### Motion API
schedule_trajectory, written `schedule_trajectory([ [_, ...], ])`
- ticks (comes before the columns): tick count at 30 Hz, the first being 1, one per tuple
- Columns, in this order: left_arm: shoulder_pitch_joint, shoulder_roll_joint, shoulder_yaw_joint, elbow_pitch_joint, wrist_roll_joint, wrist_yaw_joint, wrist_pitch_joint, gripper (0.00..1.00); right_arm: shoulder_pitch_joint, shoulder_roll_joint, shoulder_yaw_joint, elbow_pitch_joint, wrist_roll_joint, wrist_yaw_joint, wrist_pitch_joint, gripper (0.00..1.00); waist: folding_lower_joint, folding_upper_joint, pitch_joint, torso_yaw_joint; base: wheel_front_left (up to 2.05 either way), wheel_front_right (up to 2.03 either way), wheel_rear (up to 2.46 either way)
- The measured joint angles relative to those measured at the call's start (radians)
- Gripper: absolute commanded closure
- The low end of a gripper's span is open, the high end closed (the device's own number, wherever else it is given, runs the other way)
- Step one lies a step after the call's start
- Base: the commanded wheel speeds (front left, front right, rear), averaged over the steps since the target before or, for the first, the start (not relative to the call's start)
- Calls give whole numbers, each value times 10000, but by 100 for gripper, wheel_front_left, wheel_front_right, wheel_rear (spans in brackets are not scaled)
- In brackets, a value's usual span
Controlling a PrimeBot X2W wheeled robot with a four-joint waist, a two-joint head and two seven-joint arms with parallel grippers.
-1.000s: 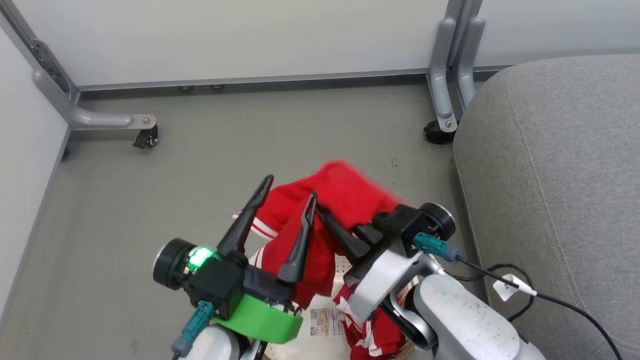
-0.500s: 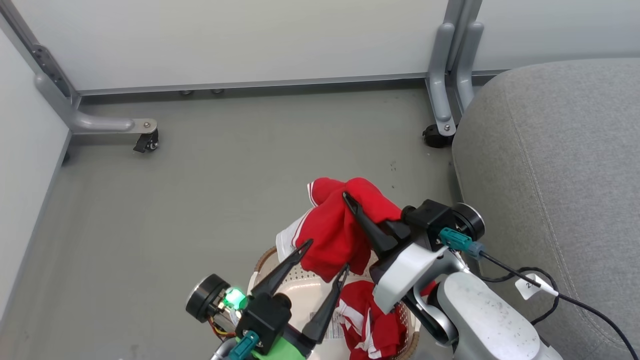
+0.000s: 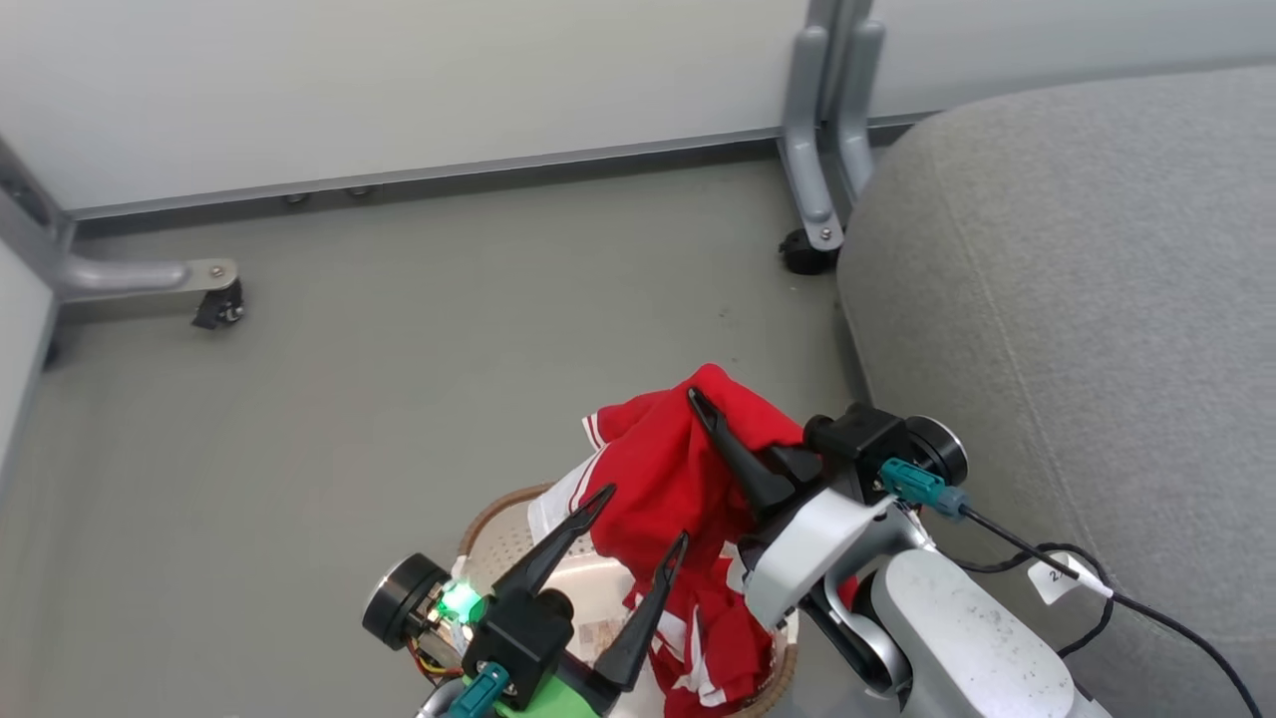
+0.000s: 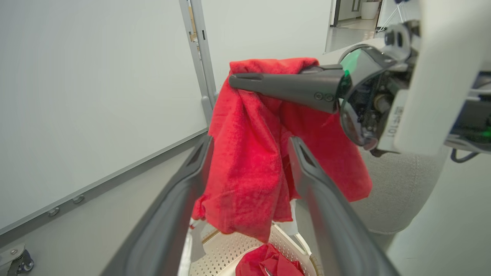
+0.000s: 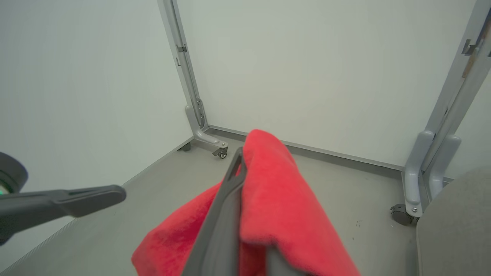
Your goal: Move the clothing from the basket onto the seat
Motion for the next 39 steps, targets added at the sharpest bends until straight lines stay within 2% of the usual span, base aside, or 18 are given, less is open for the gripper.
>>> schedule_trajectory([
  [14,-470,353,-134,-343,-36,-21,307,0,-292,113,-554,326,38,0,-399,100,0,0,475,-2321,0,0,0],
  [23,-909,479,-255,-516,-6,-67,537,0,-598,40,-1478,598,-54,0,-656,100,0,0,1061,-3660,0,0,0],
  [30,-1379,579,-353,-663,67,-105,644,0,-1633,-382,-2765,943,-48,0,-825,100,0,0,1770,-3987,0,0,0],
  [39,-2146,901,-290,-1055,316,-121,803,0,-3945,-1400,-4506,1687,29,2,-968,100,1,0,2742,-3654,0,0,0],
])
